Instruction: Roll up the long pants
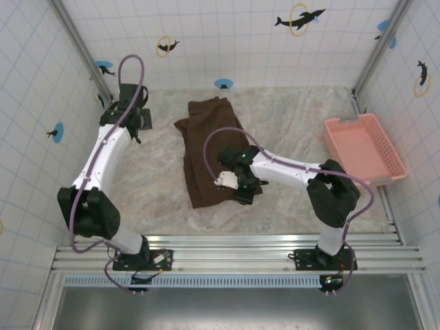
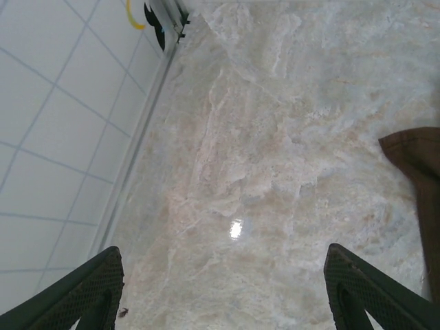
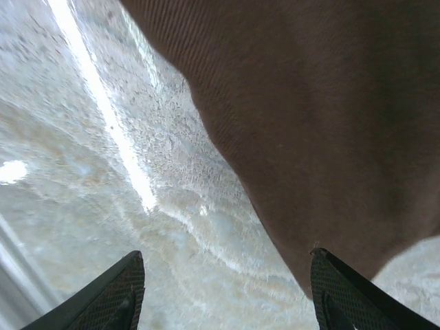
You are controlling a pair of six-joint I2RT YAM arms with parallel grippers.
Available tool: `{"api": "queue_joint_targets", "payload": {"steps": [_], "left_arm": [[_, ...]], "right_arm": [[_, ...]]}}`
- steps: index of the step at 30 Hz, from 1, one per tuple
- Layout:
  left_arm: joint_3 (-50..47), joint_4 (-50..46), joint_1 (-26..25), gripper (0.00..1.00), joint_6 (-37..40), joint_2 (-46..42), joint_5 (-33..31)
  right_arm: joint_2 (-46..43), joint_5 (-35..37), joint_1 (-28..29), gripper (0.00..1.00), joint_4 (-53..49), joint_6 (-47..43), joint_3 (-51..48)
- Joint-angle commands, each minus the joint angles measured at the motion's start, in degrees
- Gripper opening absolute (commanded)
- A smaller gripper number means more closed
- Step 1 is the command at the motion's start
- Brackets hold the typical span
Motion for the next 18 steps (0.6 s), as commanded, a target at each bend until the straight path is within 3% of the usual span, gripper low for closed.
{"api": "queue_joint_targets", "payload": {"steps": [1,6,12,14,18], "left_arm": [[-3.7,-1.1,0.0,0.81,2.6,3.2,1.2],[-5.7,-5.5,-0.4,0.91,1.7,2.8,2.3],[-8.2,-6.4,-0.7,0.91,0.7,1.0,2.6],[-7.9,-6.7,-0.7,0.91,1.4,1.3,3.2],[-6.7,-6.9,-0.8,0.91,1.9,2.6,3.7]], "right_arm": [[-0.3,5.6,1.2,0.65,9.9,-4.2,-3.0],[1.1,7.2,2.0,0.65,13.8,-4.2,-4.9],[4.4,8.4,2.9,0.63,16.1,-4.1,-5.3],[6.7,7.3,3.1,0.58,14.8,-3.7,-3.8],[9.7,2.9,4.4,0.35,10.7,-3.2,0.5]]}}
